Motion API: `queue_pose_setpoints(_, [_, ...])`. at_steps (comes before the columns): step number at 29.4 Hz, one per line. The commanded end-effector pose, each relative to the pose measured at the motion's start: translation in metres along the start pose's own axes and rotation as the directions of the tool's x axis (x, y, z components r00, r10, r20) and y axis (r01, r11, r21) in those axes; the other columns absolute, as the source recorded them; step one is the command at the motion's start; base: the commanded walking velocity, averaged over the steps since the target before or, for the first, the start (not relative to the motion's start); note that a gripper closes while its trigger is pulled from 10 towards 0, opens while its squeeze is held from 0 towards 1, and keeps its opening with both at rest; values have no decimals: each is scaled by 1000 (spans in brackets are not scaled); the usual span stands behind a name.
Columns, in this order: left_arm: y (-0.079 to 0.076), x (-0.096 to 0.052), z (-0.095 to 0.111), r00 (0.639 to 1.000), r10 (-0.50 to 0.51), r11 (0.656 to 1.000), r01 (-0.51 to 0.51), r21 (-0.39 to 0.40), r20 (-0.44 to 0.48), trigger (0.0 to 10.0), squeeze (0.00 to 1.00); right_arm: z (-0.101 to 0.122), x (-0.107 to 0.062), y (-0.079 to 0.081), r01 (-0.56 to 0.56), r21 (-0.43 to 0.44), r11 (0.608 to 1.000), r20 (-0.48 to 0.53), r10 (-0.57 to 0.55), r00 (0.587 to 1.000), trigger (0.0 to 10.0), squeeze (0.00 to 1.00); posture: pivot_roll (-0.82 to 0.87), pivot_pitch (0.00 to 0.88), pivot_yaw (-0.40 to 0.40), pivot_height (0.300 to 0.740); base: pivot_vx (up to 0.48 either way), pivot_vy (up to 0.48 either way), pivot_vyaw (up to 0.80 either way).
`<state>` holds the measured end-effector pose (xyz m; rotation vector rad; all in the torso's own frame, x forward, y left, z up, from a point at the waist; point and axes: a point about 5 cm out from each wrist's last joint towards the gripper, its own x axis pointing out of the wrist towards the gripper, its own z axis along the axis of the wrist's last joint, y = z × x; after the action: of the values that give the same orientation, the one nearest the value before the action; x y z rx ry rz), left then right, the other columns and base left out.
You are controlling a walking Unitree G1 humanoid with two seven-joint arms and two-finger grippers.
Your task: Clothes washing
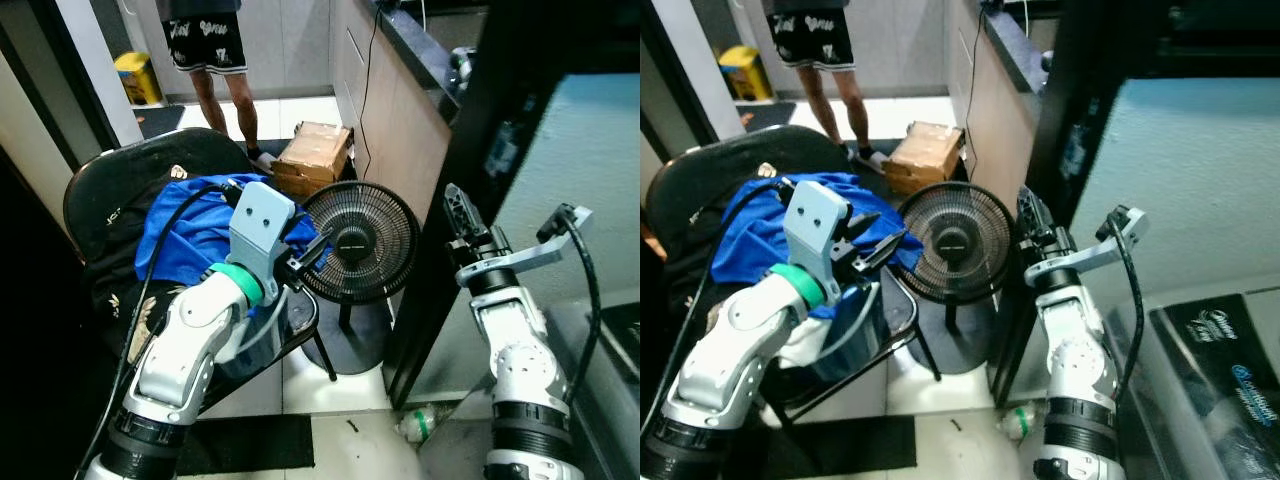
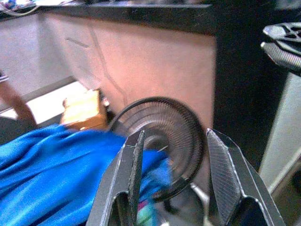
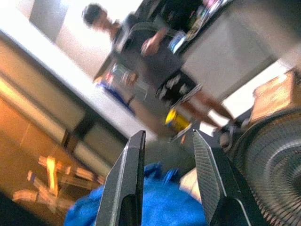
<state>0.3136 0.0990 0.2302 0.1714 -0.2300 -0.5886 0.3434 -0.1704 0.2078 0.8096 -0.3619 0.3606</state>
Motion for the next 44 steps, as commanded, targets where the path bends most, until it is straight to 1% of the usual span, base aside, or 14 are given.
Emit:
queue_pose_setpoints(1, [-1, -1, -6, 1000, 2, 1000, -2, -9, -22, 10000, 0, -4, -2, 1, -12, -14, 1000, -27, 12, 1000, 10000, 0, 117, 5, 90, 740, 0, 480, 0])
queue_pose_setpoints(4, [0, -2, -8, 1000, 12, 1000, -13, -14, -28, 10000, 0, -9, -2, 4, -30, -58, 998, -66, 26, 997, 10000, 0, 115, 5, 88, 740, 0, 480, 0])
queue_pose_setpoints(5, [8, -3, -14, 994, 90, 996, -90, -3, -62, 10000, 0, -17, -1, 7, -61, -164, 985, -141, 37, 989, 10000, 0, 112, 4, 84, 740, 0, 0, 0])
queue_pose_setpoints(7, [8, -3, -14, 994, 90, 996, -90, -3, -62, 10000, 0, -17, -1, 7, -61, -164, 985, -141, 37, 989, 10000, 0, 112, 4, 84, 740, 0, 0, 0])
queue_pose_setpoints(8, [21, -6, -20, 975, 203, 978, -206, -17, -94, 10000, 0, -25, -1, 11, -93, -245, 965, -198, 44, 979, 10000, 0, 107, 4, 79, 740, 0, -480, 0])
queue_pose_setpoints(10, [21, -6, -20, 975, 203, 978, -206, -17, -94, 10000, 0, -25, -1, 11, -93, -245, 965, -198, 44, 979, 10000, 0, 107, 4, 79, 740, 0, -480, 0])
queue_pose_setpoints(11, [35, -10, -24, 943, 313, 947, -318, -31, -116, 10000, 0, -33, -2, 14, -122, -299, 946, -242, 48, 969, 10000, 0, 108, 5, 68, 740, 0, -480, 0])
queue_pose_setpoints(12, [35, -10, -24, 943, 313, 947, -318, -31, -116, 10000, 0, -33, -2, 14, -122, -299, 946, -242, 48, 969, 10000, 0, 108, 5, 68, 740, 0, -480, 0])
queue_pose_setpoints(13, [46, -15, -27, 904, 407, 907, -417, -61, -129, 10000, 0, -41, -4, 14, -132, -325, 937, -272, 41, 961, 10000, 0, 108, 5, 68, 740, 0, 0, 0])
queue_pose_setpoints(17, [55, -20, -29, 869, 479, 864, -491, -110, -124, 10000, 0, -53, -11, 9, -112, -365, 924, -310, -7, 951, 10000, 0, 108, 5, 68, 740, 0, 0, 0])
queue_pose_setpoints(24, [53, -23, -31, 861, 498, 849, -509, -145, -107, 10000, 0, -58, -14, 6, -77, -390, 917, -304, -49, 951, 10000, 0, 106, 13, 46, 740, 0, 0, 0])
queue_pose_setpoints(30, [47, -20, -28, 875, 478, 865, -484, -131, -75, 10000, 0, -62, -14, 9, -102, -417, 903, -314, -38, 949, 10000, 0, 102, 16, 43, 740, 0, 0, 533])
queue_pose_setpoints(34, [51, -20, -26, 855, 514, 846, -518, -128, -66, 10000, 0, -63, -15, 10, -114, -422, 899, -316, -28, 948, 10000, 0, 102, 17, 45, 740, 367, 0, 800])
queue_pose_setpoints(44, [51, -19, -25, 856, 512, 845, -517, -140, -69, 10000, 0, -66, -16, 9, -114, -399, 910, -328, -26, 944, 10000, 0, 102, 17, 45, 740, 403, 0, 560])
